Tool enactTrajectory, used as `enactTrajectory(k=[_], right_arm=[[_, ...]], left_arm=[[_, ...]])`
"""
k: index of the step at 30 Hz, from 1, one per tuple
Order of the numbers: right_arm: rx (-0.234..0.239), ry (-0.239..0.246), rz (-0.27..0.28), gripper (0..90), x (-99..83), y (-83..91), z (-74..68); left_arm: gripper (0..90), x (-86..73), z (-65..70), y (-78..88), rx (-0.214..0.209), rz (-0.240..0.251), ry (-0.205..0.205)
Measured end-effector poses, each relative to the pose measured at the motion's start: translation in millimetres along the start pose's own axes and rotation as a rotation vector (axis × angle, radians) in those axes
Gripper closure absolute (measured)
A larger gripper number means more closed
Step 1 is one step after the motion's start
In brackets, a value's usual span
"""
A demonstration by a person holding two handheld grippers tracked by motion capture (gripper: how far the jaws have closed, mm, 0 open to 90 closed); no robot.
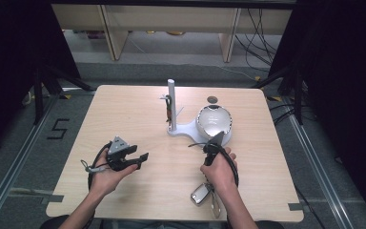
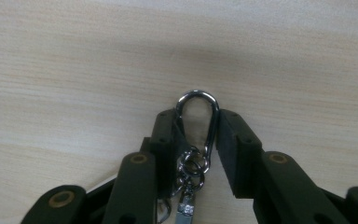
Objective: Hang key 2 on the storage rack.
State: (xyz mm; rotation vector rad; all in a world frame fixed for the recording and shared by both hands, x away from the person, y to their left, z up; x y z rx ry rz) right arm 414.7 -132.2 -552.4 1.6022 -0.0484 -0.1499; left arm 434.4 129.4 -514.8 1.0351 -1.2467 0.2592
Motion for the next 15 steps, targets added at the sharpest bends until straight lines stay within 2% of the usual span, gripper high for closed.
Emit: enactTrajectory(k=[1,2,7,10,13,15], right_arm=[[-0.018,0.037,0.002,68.6,0.9,0.4,2.9],[-0.014,0.055,0.026,68.6,2.1,-2.0,3.4],[-0.018,0.055,0.022,69.3,2.7,-1.2,1.8],[-0.001,0.042,0.028,70.2,4.0,-1.1,1.7],[0.008,0.059,0.025,70.3,4.0,-1.4,3.6],[0.009,0.066,0.002,70.4,3.4,0.0,4.5]], left_arm=[[41.8,0.0,-0.1,0.3,0.002,-0.001,0.000],[41.9,0.0,-1.0,0.8,0.004,-0.002,-0.012],[41.9,-1.2,-1.2,0.1,0.000,-0.002,-0.015],[42.0,-1.8,0.0,0.0,-0.002,-0.004,-0.006],[42.0,-1.8,0.1,0.0,-0.003,-0.003,-0.006],[42.0,-1.8,-0.1,0.1,-0.002,-0.003,-0.004]])
Point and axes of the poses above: each handheld gripper's, and its own axes: y roughly backward along the jaws, x roughly out of its top, z roughly to its right, the point moved 8 cm from there along -y, roughly forward along the jaws, and after that the axes turned 11 degrees about -y, right-handed, at the moved point
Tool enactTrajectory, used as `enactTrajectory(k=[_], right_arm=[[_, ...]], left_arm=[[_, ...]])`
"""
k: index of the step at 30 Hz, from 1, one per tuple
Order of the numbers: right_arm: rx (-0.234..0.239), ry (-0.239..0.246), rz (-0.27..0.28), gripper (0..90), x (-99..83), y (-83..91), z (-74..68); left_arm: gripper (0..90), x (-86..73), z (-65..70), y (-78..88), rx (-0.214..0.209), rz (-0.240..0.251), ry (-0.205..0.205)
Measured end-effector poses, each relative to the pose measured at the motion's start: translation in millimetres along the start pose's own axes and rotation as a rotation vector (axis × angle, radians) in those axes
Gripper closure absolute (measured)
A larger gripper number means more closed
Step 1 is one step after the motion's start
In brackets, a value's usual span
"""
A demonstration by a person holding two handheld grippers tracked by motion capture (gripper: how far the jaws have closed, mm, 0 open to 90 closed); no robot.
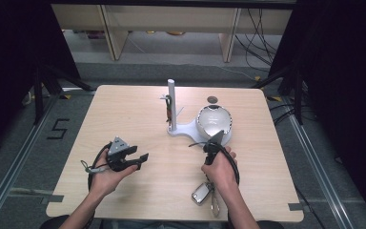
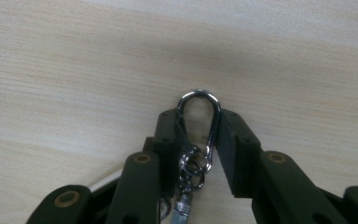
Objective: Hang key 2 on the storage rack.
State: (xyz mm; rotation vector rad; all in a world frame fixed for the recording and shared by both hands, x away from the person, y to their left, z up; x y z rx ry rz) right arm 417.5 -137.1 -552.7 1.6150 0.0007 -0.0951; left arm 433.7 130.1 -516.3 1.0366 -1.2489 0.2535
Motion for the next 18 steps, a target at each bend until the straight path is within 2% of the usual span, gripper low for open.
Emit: enactTrajectory(k=[1,2,4,5,6,11,12,13,14,15,18], right_arm=[[0.000,0.000,0.000,70.4,0.0,0.0,0.0],[0.014,-0.042,0.009,70.4,0.6,-0.5,-3.2],[0.030,-0.008,0.003,70.5,0.7,0.4,1.8],[0.030,-0.008,0.003,70.5,0.7,0.4,1.8],[0.062,-0.036,0.023,70.5,0.7,-1.0,0.7],[0.098,-0.073,0.025,70.6,1.1,-0.5,0.6],[0.096,-0.043,0.007,70.6,0.0,0.7,3.6],[0.119,-0.046,0.018,70.6,0.4,-0.2,3.0],[0.114,-0.062,0.044,70.6,1.1,-0.2,2.3],[0.116,-0.048,0.042,70.6,0.7,-0.3,3.5],[0.135,-0.061,0.028,70.6,-1.5,2.5,2.6]], left_arm=[[42.0,0.1,-0.5,0.0,0.000,0.002,-0.004],[42.0,0.1,-0.9,0.3,0.000,0.000,-0.011],[42.0,0.0,-1.0,0.3,-0.001,0.001,-0.007],[42.0,-0.1,-1.5,0.4,0.002,0.002,-0.008],[42.0,-0.4,-1.7,0.3,0.002,0.001,-0.007],[42.0,-0.8,-1.5,0.1,0.001,0.000,-0.009],[42.0,-0.8,-1.2,-0.1,0.000,0.000,-0.008],[42.0,-1.0,-0.6,-0.7,-0.005,0.001,-0.007],[42.8,-0.5,1.4,-2.4,-0.016,0.010,-0.003],[43.0,-0.9,2.9,-2.4,-0.020,0.003,0.001],[43.2,-1.1,5.4,-3.3,-0.034,0.000,-0.005]])
Point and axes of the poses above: each handheld gripper's, and its own axes: y roughly backward along the jaws, x roughly out of its top, z roughly to its right, the point moved 8 cm from there along -y, roughly forward along the jaws, and after that the axes turned 11 degrees about -y, right-handed, at the moved point
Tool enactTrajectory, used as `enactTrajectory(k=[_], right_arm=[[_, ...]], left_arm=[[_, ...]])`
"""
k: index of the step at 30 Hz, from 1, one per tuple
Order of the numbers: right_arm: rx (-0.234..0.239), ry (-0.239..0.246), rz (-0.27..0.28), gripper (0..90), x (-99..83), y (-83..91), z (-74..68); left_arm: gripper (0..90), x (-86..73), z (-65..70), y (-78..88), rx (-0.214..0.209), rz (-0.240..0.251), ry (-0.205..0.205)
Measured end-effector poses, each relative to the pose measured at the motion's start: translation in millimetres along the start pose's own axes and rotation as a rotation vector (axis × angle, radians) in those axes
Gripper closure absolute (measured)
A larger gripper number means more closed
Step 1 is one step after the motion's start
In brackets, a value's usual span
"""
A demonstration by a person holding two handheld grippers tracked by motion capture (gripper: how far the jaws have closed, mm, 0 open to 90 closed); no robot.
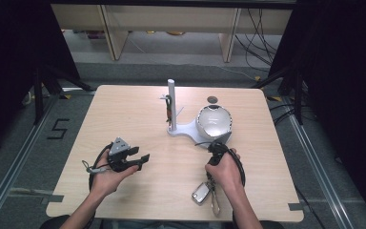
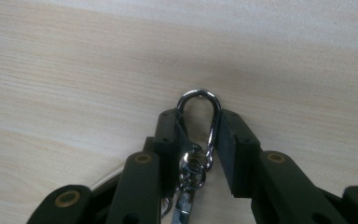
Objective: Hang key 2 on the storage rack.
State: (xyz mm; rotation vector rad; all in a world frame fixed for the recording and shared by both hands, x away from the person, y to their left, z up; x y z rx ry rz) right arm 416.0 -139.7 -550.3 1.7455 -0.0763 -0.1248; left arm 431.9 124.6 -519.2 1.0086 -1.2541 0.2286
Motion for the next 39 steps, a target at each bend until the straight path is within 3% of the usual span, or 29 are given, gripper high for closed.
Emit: enactTrajectory(k=[2,3,5,6,9,10,11,14,15,16,20,21,22,23,28,31,32,33,35,39], right_arm=[[0.007,0.027,0.029,70.6,1.8,2.3,1.4],[0.033,0.043,0.058,70.6,2.3,4.3,1.6],[0.034,0.048,0.068,70.6,2.7,4.7,2.4],[0.053,0.106,0.117,70.6,6.6,3.4,5.9],[0.091,0.100,0.167,70.6,6.8,8.4,6.3],[0.091,0.100,0.167,70.6,6.8,8.4,6.3],[0.138,0.065,0.176,70.7,4.8,11.5,2.7],[0.161,0.061,0.194,70.7,4.6,14.7,2.7],[0.189,0.113,0.247,70.7,8.3,16.1,4.3],[0.189,0.113,0.247,70.7,8.3,16.1,4.3],[0.222,0.064,0.279,70.7,5.4,24.7,2.8],[0.248,0.113,0.342,70.7,8.8,26.5,4.0],[0.257,0.102,0.340,70.7,6.7,28.8,3.0],[0.270,0.126,0.372,70.7,7.5,30.6,3.1],[0.300,0.125,0.442,70.7,5.3,41.4,1.4],[0.318,0.180,0.533,70.7,6.8,51.4,0.5],[0.330,0.189,0.540,70.7,5.8,54.8,-0.4],[0.374,0.209,0.587,70.7,5.5,61.3,-4.5],[0.386,0.202,0.598,70.7,4.0,64.4,-7.0],[0.438,0.255,0.662,70.7,-1.8,83.2,-19.7]], left_arm=[[43.1,0.6,2.1,-0.8,-0.007,0.004,0.004],[43.0,0.7,2.6,-0.7,-0.004,0.000,-0.004],[42.9,0.9,3.7,-1.3,-0.006,0.003,0.005],[42.9,1.2,3.9,-1.2,-0.004,0.002,-0.001],[42.9,1.8,6.3,-1.9,-0.012,0.008,0.004],[42.9,1.9,6.1,-1.7,-0.013,0.006,-0.006],[42.9,2.2,6.7,-1.8,-0.012,0.005,-0.010],[42.9,2.6,7.8,-2.5,-0.015,0.006,-0.010],[42.9,3.4,9.1,-3.5,-0.024,0.015,-0.012],[42.9,3.4,9.1,-3.5,-0.024,0.015,-0.012],[42.9,3.2,10.1,-3.9,-0.030,0.011,-0.018],[42.9,3.5,10.6,-3.9,-0.028,0.012,-0.017],[42.9,3.5,10.6,-3.9,-0.028,0.012,-0.017],[42.9,3.6,11.1,-3.8,-0.030,0.013,-0.018],[42.7,4.8,14.2,-4.7,-0.035,0.020,-0.024],[42.5,7.0,19.6,-6.7,-0.057,0.035,-0.018],[42.4,7.9,21.3,-7.2,-0.065,0.039,-0.018],[41.7,10.6,25.1,-8.6,-0.082,0.052,-0.017],[41.2,13.2,27.9,-8.9,-0.092,0.057,-0.036],[37.5,23.7,37.9,-10.4,-0.130,0.095,-0.068]])
Point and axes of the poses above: each handheld gripper's, and its own axes: y roughly backward along the jaws, x roughly out of its top, z roughly to its right, the point moved 8 cm from there along -y, roughly forward along the jaws, and after that the axes turned 11 degrees about -y, right-handed, at the moved point
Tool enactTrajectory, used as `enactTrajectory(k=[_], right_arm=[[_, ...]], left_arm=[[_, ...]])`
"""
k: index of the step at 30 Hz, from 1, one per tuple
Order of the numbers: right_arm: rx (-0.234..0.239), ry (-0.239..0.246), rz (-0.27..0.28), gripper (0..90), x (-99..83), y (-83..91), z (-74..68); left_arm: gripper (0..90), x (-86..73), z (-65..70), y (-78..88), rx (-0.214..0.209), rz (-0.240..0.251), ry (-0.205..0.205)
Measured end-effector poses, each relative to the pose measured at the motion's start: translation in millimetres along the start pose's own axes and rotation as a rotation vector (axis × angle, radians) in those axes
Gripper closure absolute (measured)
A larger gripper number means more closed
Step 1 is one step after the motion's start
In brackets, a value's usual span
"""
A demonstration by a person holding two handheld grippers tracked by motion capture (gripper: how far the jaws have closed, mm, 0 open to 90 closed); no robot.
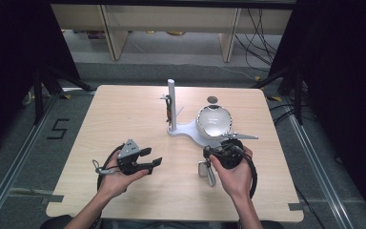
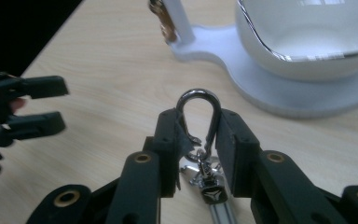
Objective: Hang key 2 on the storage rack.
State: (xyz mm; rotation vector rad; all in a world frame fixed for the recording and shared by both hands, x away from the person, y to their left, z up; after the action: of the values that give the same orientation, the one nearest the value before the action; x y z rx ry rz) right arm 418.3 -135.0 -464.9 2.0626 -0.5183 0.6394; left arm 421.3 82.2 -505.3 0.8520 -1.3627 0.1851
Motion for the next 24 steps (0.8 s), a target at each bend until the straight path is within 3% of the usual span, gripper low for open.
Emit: enactTrajectory(k=[3,6,12,15,24], right_arm=[[0.049,0.023,0.061,70.6,8.8,6.0,-18.4],[0.079,0.054,0.081,70.7,13.6,7.4,-24.6],[0.122,0.046,0.106,70.6,17.5,3.5,-38.9],[0.159,0.053,0.126,70.6,18.2,3.2,-48.6],[0.177,0.073,0.140,70.6,18.7,2.7,-62.6]], left_arm=[[36.5,13.0,10.0,-1.8,-0.053,0.044,-0.007],[37.6,25.0,19.0,-3.3,-0.095,0.075,-0.034],[44.2,43.6,39.4,-10.7,-0.215,0.133,-0.056],[47.4,51.2,46.7,-16.5,-0.250,0.157,-0.078],[54.0,61.3,46.8,-25.2,-0.237,0.172,-0.110]])
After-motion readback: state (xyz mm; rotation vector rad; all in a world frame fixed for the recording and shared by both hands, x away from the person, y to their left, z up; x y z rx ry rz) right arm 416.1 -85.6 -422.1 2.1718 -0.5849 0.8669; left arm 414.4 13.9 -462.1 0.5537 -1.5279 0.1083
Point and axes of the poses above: each handheld gripper's, and its own axes: y roughly backward along the jaws, x roughly out of its top, z roughly to its right, the point moved 8 cm from there along -y, roughly forward along the jaws, and after that the axes turned 11 degrees about -y, right-handed, at the moved point
